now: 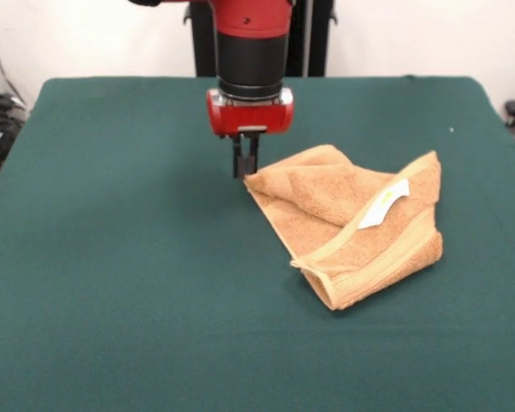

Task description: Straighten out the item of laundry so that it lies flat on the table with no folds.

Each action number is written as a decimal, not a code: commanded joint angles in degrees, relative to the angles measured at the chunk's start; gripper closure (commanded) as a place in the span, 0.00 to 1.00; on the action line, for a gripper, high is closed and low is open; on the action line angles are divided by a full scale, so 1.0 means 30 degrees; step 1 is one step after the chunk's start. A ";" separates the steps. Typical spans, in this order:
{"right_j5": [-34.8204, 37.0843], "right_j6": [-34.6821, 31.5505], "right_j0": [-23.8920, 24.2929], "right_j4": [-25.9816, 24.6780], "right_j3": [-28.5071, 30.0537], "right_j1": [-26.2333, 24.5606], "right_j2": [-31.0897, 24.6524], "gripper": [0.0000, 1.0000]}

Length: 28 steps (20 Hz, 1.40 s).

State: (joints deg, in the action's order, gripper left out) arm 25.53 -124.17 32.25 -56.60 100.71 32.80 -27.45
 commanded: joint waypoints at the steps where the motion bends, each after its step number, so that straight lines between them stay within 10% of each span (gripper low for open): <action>1: 0.1881 0.4763 0.0887 0.2580 0.2794 0.1847 -0.3398 1.00; 13: 0.3583 0.4115 0.0722 0.4899 0.4416 0.4932 -0.3712 1.00; 28: 0.2248 -0.1856 -0.4546 0.5431 0.8135 0.8471 -0.0994 1.00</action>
State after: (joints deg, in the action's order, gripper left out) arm 31.66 -124.17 26.13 -43.00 112.73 52.61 -31.82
